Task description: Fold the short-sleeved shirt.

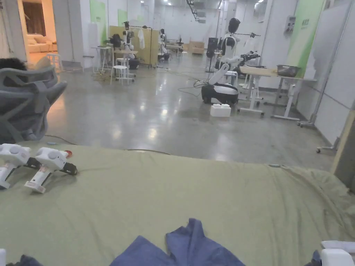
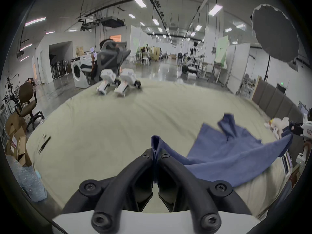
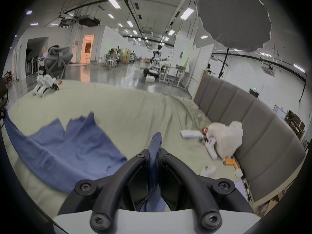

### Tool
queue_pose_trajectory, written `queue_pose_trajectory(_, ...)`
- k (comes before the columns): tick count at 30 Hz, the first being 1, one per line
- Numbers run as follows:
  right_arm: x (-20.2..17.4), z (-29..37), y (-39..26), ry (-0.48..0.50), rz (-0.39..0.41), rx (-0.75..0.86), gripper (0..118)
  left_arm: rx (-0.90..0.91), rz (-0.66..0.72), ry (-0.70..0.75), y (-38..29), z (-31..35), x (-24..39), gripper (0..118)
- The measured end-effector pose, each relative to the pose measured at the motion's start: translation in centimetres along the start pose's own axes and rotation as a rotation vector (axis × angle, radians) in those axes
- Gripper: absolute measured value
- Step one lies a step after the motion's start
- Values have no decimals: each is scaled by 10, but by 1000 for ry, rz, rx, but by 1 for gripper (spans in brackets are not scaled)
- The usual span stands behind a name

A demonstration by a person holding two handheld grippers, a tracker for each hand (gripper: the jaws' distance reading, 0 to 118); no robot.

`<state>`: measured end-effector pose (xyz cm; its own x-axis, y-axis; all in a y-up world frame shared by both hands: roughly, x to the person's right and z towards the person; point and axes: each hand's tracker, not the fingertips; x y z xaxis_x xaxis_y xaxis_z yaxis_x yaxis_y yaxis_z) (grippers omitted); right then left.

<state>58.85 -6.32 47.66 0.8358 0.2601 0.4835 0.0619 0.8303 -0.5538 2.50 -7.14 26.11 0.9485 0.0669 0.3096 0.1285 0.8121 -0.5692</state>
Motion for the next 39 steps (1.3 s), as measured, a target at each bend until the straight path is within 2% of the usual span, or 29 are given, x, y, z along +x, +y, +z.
queue_pose_trajectory(4, -5, 4, -44, -2, 17, -71, 7, -76, 3, 16, -35, 1, -7, 1)
queue_pose_trajectory(9, -9, -2, -78, 10, -30, -131, 8, -116, 11, 34, -53, -5, -9, 1)
queue_pose_trajectory(11, -12, 2, -82, 11, -36, -127, 11, -125, 15, 43, -53, -5, -9, 6)
queue_pose_trajectory(12, -15, 4, -83, 10, -37, -120, 24, -119, 16, 62, -56, -9, -14, 16)
queue_pose_trajectory(13, -17, 6, -82, 4, -38, -110, 45, -112, 11, 72, -56, -8, -13, 25)
queue_pose_trajectory(14, -20, 10, -80, -4, -40, -95, 71, -103, -5, 105, -54, -7, -12, 37)
queue_pose_trajectory(15, -22, 14, -76, 3, -54, -76, 95, -92, -41, 150, -52, -5, -8, 55)
queue_pose_trajectory(16, -25, 17, -72, 13, -76, -41, 101, -75, -68, 188, -51, -2, -3, 67)
queue_pose_trajectory(17, -29, 21, -68, 24, -86, -9, 101, -56, -85, 202, -48, -1, 1, 73)
queue_pose_trajectory(21, -57, 33, -39, 78, -99, 105, 101, 14, -119, 158, -35, 1, 21, 73)
queue_pose_trajectory(26, -99, 44, -3, 145, -147, 245, 100, 149, -75, 59, -12, 0, 58, 72)
queue_pose_trajectory(29, -125, 49, 15, 143, -151, 297, 93, 236, -73, 15, -3, -5, 82, 68)
queue_pose_trajectory(31, -139, 54, 24, 125, -159, 343, 79, 307, -97, 12, 3, -2, 102, 61)
queue_pose_trajectory(32, -143, 56, 27, 124, -163, 361, 67, 334, -107, 10, 2, 1, 111, 56)
queue_pose_trajectory(35, -152, 61, 33, 119, -180, 407, 51, 407, -133, 5, 7, 4, 128, 52)
queue_pose_trajectory(36, -153, 62, 34, 114, -187, 422, 30, 423, -136, 2, 6, 7, 137, 42)
queue_pose_trajectory(37, -153, 63, 36, 103, -189, 428, 14, 433, -135, -1, 7, 7, 140, 31)
queue_pose_trajectory(38, -153, 64, 36, 98, -198, 436, 6, 444, -135, 4, 8, 7, 142, 19)
queue_pose_trajectory(39, -152, 64, 36, 97, -212, 453, 6, 451, -135, 7, 8, 7, 144, 6)
